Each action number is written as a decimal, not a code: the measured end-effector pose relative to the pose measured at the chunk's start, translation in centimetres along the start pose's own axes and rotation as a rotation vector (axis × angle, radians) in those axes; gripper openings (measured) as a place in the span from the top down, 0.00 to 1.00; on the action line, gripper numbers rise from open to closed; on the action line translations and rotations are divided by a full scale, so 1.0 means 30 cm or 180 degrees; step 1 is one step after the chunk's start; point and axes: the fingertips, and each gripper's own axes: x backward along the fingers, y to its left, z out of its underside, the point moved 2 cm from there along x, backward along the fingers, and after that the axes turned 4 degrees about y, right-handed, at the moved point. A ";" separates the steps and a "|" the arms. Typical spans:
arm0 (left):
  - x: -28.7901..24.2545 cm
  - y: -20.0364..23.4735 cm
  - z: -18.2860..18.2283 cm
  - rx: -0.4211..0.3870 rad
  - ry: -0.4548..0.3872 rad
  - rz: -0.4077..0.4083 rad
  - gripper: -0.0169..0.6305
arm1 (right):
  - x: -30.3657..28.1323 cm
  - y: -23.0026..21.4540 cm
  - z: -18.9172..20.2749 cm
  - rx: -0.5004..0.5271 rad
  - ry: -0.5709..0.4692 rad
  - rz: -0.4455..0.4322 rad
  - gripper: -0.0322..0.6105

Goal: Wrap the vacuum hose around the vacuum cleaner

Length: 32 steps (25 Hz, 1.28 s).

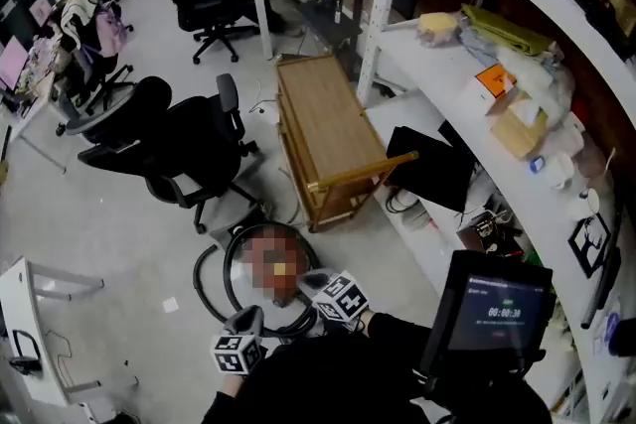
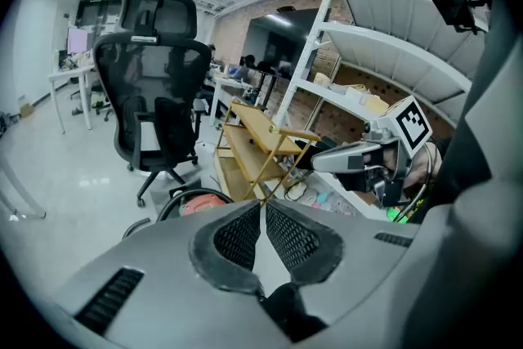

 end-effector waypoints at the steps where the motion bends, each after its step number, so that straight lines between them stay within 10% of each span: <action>1: 0.003 0.012 -0.016 -0.0012 -0.0015 0.0007 0.91 | 0.005 0.006 -0.007 -0.0015 -0.0021 0.0021 0.93; 32: 0.176 0.264 0.038 0.0401 -0.0086 0.0157 0.91 | -0.047 0.242 -0.093 0.0332 -0.0144 0.0407 0.93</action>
